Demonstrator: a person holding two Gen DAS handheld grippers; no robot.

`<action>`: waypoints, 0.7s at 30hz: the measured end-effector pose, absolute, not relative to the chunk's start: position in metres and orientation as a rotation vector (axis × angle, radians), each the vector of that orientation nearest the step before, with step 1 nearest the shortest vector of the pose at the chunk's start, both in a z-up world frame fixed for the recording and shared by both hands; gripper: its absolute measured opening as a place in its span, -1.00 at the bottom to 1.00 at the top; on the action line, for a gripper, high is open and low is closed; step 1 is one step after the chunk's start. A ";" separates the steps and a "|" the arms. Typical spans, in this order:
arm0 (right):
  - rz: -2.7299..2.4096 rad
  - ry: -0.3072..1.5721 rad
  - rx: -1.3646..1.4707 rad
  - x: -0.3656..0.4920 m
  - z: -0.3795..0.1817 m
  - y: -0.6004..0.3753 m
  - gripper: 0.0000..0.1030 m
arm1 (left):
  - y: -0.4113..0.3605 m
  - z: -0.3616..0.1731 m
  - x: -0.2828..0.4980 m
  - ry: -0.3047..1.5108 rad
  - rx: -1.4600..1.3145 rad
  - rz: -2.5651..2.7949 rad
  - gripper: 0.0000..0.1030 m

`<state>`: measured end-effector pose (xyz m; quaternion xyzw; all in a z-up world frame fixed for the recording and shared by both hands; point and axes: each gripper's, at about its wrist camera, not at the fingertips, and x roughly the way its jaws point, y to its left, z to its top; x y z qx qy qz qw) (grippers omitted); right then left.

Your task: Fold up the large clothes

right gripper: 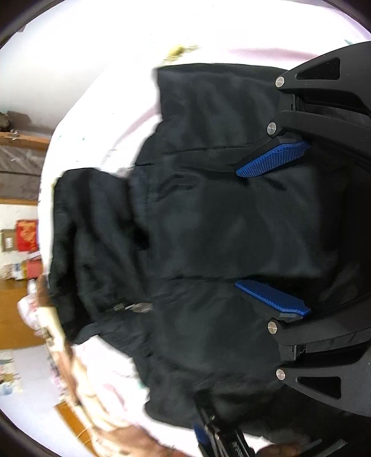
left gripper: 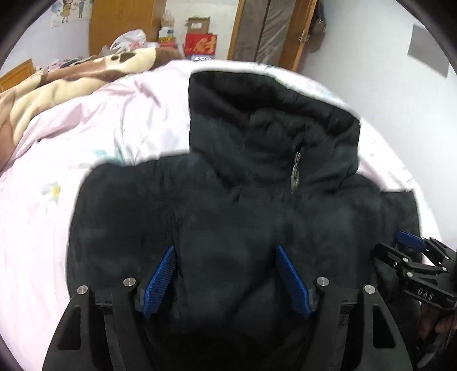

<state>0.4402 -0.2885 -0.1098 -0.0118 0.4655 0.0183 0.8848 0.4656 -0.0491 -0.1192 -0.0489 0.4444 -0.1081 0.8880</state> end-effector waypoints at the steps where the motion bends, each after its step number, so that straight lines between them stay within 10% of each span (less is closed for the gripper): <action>1: 0.042 0.949 -0.013 0.441 -0.103 -0.291 0.45 | -0.045 -0.112 0.471 0.910 -0.109 -0.228 0.41; 21: -0.195 0.830 0.198 0.633 -0.029 -0.372 0.45 | -0.020 -0.027 0.674 0.801 -0.032 -0.031 0.42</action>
